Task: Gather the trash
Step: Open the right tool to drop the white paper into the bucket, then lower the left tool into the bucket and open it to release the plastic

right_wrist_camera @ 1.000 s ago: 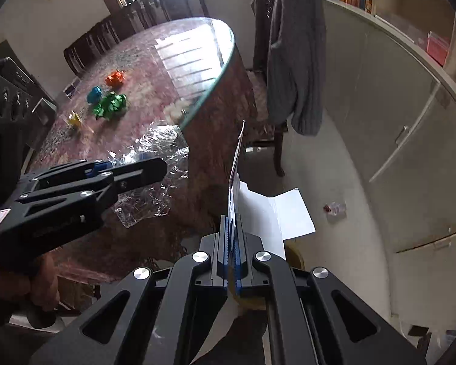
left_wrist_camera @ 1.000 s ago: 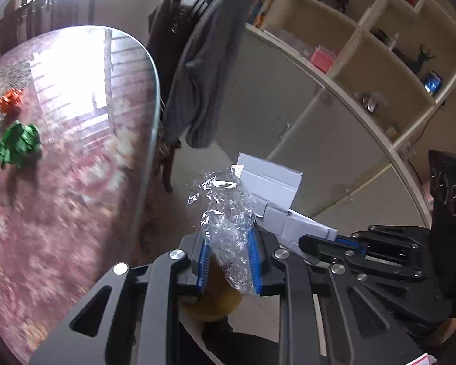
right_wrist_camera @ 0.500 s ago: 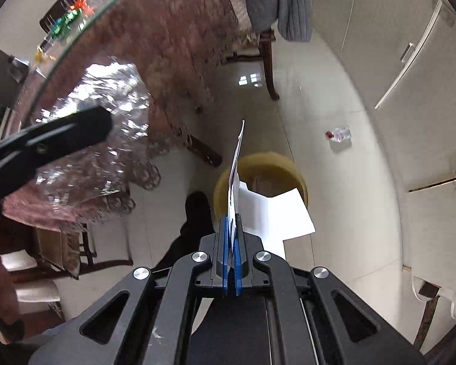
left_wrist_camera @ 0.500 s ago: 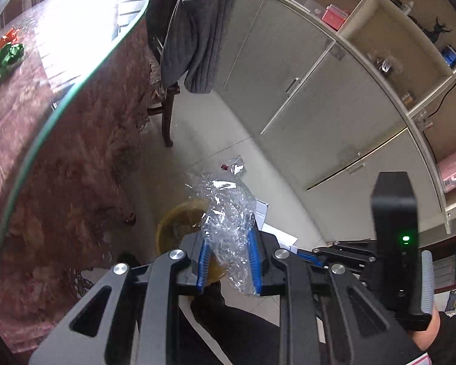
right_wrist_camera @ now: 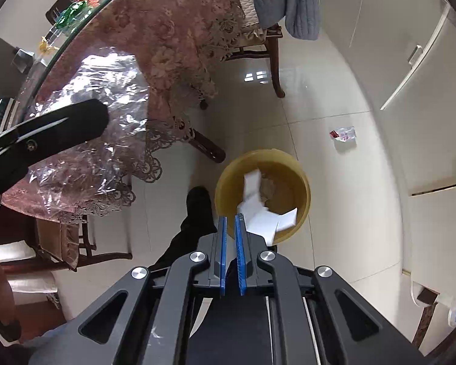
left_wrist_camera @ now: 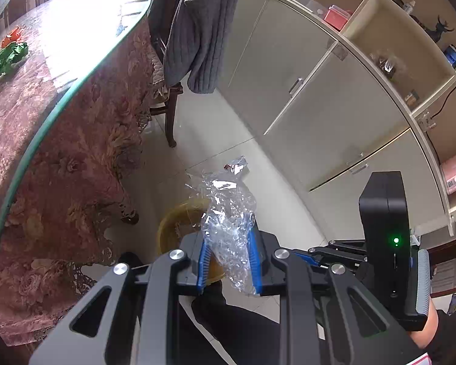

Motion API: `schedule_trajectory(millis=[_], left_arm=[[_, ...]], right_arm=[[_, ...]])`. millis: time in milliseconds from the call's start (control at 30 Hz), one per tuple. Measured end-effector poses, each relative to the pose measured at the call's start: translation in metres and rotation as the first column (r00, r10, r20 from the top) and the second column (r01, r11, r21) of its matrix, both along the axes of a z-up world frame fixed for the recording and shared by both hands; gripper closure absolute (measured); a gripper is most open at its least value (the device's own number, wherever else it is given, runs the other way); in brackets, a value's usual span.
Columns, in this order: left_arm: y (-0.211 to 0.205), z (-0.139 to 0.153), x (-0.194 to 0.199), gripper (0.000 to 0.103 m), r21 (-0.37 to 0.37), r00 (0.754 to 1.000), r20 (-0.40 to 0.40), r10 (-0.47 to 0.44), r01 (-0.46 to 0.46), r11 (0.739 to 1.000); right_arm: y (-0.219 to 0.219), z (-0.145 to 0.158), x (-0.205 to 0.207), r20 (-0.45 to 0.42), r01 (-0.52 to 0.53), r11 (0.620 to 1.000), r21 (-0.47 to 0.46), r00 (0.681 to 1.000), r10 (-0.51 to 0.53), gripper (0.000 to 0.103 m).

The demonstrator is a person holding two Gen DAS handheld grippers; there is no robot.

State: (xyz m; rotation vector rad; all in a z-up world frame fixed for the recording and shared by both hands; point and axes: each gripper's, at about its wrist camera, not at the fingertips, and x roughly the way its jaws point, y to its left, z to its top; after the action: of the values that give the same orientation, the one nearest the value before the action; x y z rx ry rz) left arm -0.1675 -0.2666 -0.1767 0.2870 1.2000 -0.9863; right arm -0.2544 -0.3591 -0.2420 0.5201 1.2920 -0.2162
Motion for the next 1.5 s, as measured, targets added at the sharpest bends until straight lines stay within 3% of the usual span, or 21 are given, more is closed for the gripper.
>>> schedule_trajectory(millis=[267, 767, 1200, 1500], left_arm=[[-0.007, -0.007, 0.0, 0.08, 0.009, 0.999, -0.025, -0.023, 0.023, 1.0], [-0.045, -0.067, -0.023, 0.08, 0.085, 0.982, -0.13, -0.136, 0.147, 0.985], [-0.056, -0.079, -0.027, 0.075, 0.121, 0.977, -0.146, -0.153, 0.172, 0.978], [-0.058, -0.076, -0.025, 0.061, 0.129, 0.978, -0.139, -0.153, 0.171, 0.977]], right_arm=[[-0.01, 0.017, -0.006, 0.036, 0.052, 0.998, -0.017, 0.998, -0.052, 0.095], [-0.046, 0.021, -0.039, 0.025, 0.184, 0.983, -0.018, 0.983, -0.184, 0.095], [-0.055, 0.021, -0.042, 0.029, 0.202, 0.979, -0.014, 0.979, -0.201, 0.094], [-0.056, 0.02, -0.037, 0.03, 0.195, 0.981, -0.005, 0.98, -0.195, 0.094]])
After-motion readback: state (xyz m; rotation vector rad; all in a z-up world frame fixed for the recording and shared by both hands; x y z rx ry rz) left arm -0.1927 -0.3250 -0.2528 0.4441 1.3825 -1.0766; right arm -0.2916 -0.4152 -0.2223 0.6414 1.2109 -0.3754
